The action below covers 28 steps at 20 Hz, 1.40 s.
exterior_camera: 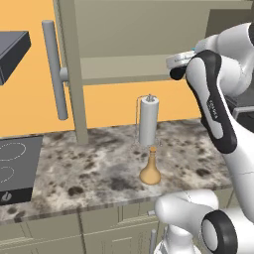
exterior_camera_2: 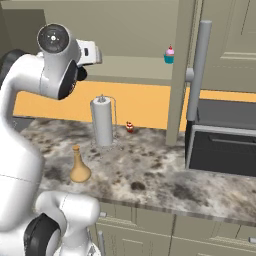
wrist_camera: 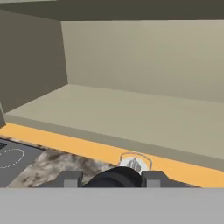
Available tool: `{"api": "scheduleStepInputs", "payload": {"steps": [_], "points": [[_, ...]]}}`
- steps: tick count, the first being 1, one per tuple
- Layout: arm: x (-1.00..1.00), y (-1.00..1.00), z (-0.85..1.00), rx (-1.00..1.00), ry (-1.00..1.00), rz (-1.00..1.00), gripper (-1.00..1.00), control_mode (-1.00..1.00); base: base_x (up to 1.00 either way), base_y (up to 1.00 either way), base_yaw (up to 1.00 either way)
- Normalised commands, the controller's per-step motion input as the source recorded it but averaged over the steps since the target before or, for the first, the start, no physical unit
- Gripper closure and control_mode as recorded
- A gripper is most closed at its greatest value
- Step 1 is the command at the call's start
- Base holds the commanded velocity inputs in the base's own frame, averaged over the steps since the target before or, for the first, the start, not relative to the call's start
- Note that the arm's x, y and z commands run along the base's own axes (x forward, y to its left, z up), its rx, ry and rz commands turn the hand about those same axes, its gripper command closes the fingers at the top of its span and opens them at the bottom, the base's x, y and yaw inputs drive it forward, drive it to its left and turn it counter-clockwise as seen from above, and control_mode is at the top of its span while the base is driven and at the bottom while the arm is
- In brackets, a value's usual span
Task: Pick the shaker and oil and vinegar bottle from the counter and place them in the cabinet.
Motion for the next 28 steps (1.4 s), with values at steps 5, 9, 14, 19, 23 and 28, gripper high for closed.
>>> {"api": "scheduleStepInputs", "payload": {"steps": [5,9,14,19,23,28], "points": [[0.25,0.01,0.15,0.0,0.15,0.0,1.0,-1.0,0.0,0.0,0.0],[0.11,0.0,0.01,0.0,0.06,0.0,1.0,-1.0,0.0,0.0,0.0],[0.08,0.0,0.0,0.0,0.0,0.0,1.0,-1.0,0.0,0.0,0.0],[0.45,0.0,0.0,0.0,0.0,-0.02,1.0,-1.0,0.0,0.0,0.0],[0.63,0.01,0.0,0.0,0.07,-0.02,1.0,-1.0,0.0,0.0,0.0],[0.32,0.01,0.0,0.0,0.18,0.0,1.0,-1.0,0.0,0.0,0.0]]}}
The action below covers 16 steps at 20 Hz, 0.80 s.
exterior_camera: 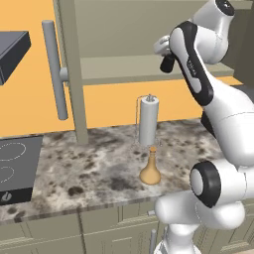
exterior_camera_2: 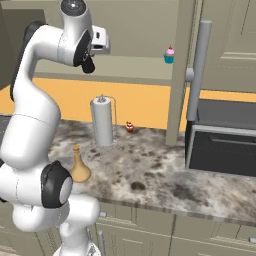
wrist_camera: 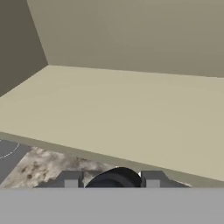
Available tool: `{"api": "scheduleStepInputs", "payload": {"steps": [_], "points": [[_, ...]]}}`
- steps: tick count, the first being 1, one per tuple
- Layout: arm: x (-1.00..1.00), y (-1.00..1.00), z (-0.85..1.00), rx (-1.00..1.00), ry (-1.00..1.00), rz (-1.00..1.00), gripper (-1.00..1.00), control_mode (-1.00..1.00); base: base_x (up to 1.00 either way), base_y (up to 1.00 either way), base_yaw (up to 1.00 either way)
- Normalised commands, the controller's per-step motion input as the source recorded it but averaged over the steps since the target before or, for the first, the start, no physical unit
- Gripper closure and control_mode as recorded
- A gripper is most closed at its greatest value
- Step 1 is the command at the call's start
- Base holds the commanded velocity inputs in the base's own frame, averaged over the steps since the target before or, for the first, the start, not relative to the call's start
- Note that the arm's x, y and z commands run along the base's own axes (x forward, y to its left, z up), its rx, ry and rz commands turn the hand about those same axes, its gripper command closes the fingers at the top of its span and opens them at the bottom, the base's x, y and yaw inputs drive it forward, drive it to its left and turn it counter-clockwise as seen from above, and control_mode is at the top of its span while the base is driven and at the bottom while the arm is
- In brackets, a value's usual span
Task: Pick the shaker and oil and vinegar bottle from the counter and place them in the cabinet.
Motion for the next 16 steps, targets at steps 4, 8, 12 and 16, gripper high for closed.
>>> {"api": "scheduleStepInputs", "payload": {"steps": [4,8,12,16], "points": [[0.03,0.0,0.0,0.0,0.04,0.0,1.0,-1.0,0.0,0.0,0.0],[0.0,0.0,-0.07,0.0,0.0,0.0,1.0,-1.0,0.0,0.0,0.0],[0.01,0.0,-0.04,0.0,0.0,0.0,1.0,-1.0,0.0,0.0,0.0],[0.22,0.02,0.0,0.0,0.0,-0.01,1.0,-1.0,0.0,0.0,0.0]]}}
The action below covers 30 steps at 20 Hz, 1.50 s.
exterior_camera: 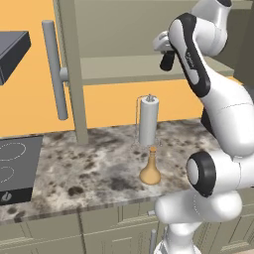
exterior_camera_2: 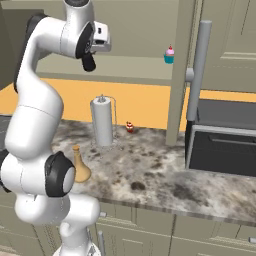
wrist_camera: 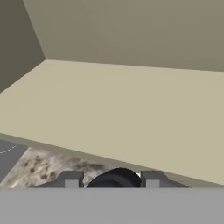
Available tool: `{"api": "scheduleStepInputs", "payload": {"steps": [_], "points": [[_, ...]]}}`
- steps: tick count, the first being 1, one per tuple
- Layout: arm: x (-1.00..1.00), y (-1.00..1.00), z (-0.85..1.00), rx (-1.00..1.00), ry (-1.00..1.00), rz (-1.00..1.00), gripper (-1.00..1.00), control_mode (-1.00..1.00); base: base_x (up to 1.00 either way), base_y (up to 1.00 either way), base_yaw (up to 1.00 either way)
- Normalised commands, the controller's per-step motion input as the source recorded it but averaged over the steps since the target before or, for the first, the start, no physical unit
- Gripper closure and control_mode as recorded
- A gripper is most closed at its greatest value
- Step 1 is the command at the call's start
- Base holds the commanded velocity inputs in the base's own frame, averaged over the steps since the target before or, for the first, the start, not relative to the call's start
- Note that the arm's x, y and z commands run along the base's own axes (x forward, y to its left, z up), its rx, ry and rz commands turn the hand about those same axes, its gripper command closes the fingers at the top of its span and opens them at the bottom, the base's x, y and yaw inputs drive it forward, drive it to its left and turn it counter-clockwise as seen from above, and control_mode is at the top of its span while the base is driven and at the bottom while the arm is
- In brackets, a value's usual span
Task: Pick the shaker and oil and vinegar bottle from the counter and place them in the cabinet.
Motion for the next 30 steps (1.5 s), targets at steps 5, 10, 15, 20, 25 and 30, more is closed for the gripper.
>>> {"api": "scheduleStepInputs", "payload": {"steps": [5,10,15,20,25,30], "points": [[0.21,0.01,-0.33,0.0,0.0,0.0,1.0,-1.0,0.0,0.0,0.0],[0.25,0.0,-0.1,0.0,-0.02,0.0,1.0,-1.0,0.0,0.0,0.0],[0.57,0.0,0.0,0.02,0.0,-0.01,1.0,-1.0,0.0,0.0,0.0],[0.7,0.0,0.0,0.03,0.0,-0.02,1.0,-1.0,0.0,0.0,0.0],[0.51,0.0,0.0,0.01,-0.01,-0.01,1.0,-1.0,0.0,0.0,0.0],[0.41,0.0,0.0,0.0,-0.04,-0.01,-1.0,-1.0,0.0,0.0,0.0]]}}
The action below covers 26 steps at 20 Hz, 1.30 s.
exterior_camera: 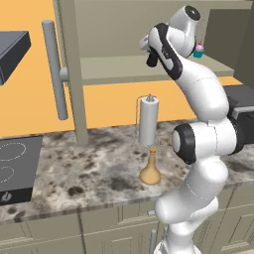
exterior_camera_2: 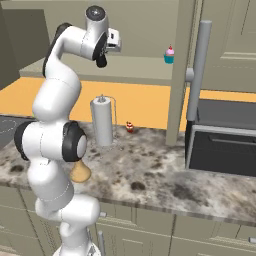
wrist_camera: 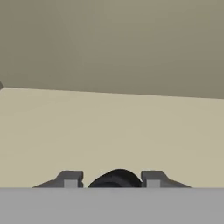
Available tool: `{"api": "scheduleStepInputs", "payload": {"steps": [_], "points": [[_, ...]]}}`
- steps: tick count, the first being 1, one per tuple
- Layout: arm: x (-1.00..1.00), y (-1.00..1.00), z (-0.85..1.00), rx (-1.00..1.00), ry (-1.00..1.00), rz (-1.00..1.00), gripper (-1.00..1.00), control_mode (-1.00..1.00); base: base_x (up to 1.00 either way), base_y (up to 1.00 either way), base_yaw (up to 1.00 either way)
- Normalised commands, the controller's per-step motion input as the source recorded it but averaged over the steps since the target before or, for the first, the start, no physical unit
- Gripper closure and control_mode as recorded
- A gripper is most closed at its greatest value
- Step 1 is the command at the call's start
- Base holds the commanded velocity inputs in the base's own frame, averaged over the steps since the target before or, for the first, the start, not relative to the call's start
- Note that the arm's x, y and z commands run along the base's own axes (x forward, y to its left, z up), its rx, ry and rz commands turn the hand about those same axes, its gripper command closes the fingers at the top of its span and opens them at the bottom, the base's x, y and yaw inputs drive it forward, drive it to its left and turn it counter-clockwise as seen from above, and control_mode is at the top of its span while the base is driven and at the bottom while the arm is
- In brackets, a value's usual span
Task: Pick the shaker and oil and vinegar bottle from the counter and place them in the cabinet.
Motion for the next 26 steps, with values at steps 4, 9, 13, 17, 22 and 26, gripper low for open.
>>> {"api": "scheduleStepInputs", "payload": {"steps": [4,9,13,17,22,26], "points": [[0.4,0.0,0.0,0.0,-0.06,0.0,-1.0,-1.0,0.0,0.0,0.0],[0.16,0.0,0.0,0.0,-0.13,0.0,-1.0,-1.0,0.0,0.0,0.0],[-0.87,0.0,-0.09,0.0,-0.3,0.0,-1.0,-1.0,0.0,0.0,0.0],[-1.0,-0.07,-0.78,-0.01,-0.21,0.0,-1.0,-1.0,0.0,0.0,0.0],[-1.0,-0.02,-1.0,-0.03,-0.12,0.0,-1.0,-1.0,0.0,0.0,0.0],[-1.0,-0.02,-0.96,-0.04,-0.05,0.0,-1.0,-1.0,0.0,0.0,0.0]]}}
